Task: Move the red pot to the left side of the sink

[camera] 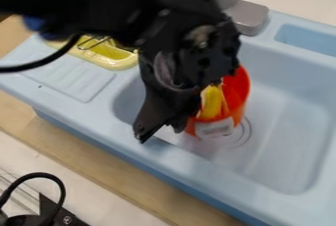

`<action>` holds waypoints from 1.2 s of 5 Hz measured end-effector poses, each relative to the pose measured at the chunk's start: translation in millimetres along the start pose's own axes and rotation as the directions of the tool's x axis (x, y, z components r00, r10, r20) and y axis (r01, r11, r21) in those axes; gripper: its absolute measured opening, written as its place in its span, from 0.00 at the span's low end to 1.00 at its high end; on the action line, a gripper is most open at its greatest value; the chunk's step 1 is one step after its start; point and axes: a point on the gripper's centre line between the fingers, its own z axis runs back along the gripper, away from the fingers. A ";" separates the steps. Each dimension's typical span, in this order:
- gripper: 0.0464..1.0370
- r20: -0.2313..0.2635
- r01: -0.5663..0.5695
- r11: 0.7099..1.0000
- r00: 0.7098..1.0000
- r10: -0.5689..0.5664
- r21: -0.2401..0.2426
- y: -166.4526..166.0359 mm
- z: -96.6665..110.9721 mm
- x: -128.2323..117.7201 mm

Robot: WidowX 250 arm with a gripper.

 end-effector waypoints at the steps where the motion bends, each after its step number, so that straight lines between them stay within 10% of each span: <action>1: 0.01 0.035 -0.106 0.994 0.994 0.105 0.032 -0.7 1.3 -2.7; 6: 0.01 -0.017 -0.333 0.939 0.942 0.335 0.088 -27.1 1.6 -27.7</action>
